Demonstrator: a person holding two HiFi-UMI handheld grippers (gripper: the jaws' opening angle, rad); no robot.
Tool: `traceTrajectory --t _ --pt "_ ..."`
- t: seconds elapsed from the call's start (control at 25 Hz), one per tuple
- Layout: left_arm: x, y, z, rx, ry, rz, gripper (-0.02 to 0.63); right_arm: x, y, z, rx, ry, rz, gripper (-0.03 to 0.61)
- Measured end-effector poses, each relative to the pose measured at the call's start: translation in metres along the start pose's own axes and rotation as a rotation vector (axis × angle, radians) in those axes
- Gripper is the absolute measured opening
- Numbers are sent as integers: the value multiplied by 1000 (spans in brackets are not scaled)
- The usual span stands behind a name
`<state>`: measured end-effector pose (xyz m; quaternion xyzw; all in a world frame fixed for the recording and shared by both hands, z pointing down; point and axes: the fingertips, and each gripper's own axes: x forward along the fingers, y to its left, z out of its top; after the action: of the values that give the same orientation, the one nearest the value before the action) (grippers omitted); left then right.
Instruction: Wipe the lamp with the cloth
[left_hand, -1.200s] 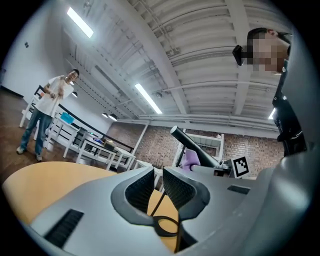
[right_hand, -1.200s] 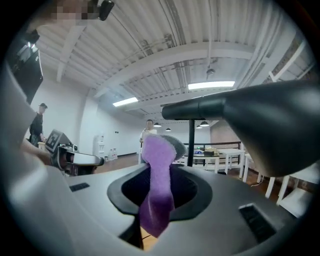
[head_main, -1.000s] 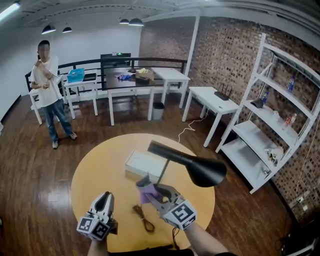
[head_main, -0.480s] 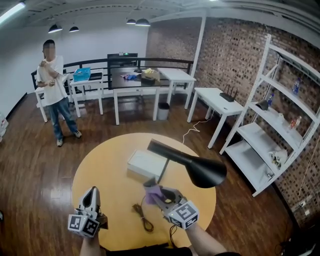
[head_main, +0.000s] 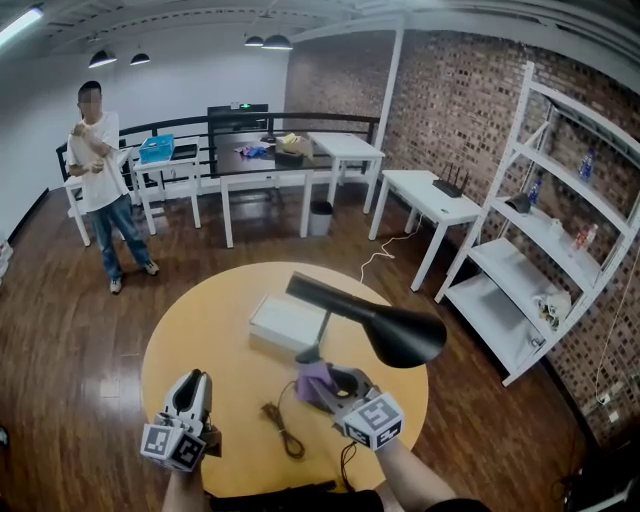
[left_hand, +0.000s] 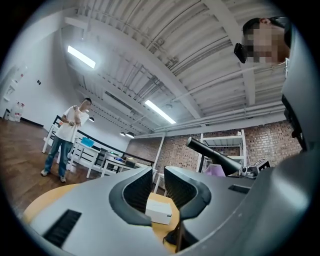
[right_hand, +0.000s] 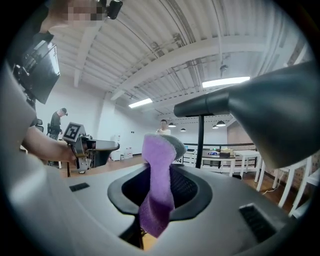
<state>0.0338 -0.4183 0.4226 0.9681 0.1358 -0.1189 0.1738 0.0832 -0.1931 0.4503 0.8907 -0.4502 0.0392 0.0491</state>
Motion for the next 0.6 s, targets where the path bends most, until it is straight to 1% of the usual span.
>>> traceTrajectory --t 0.16,0.24,0.32,0.4,0.48,0.6 --pt "-3 -3 -4 -2 22 -11 69 -7 -6 -17 -8 61 -16 98" --pt "-4 -3 -4 0 29 -10 69 -10 -7 -20 -4 73 -14 98" --pt "-2 -6 1 -10 24 -15 69 -8 -3 -22 1 91 15 98" --pt "-2 -8 3 -27 19 -19 69 1 6 -32 2 143 63 98" --pt "-6 -1 -3 -17 39 0 69 17 21 -49 -6 209 106 98" --pt "-13 3 -11 3 64 14 69 34 38 -76 -22 290 124 98"
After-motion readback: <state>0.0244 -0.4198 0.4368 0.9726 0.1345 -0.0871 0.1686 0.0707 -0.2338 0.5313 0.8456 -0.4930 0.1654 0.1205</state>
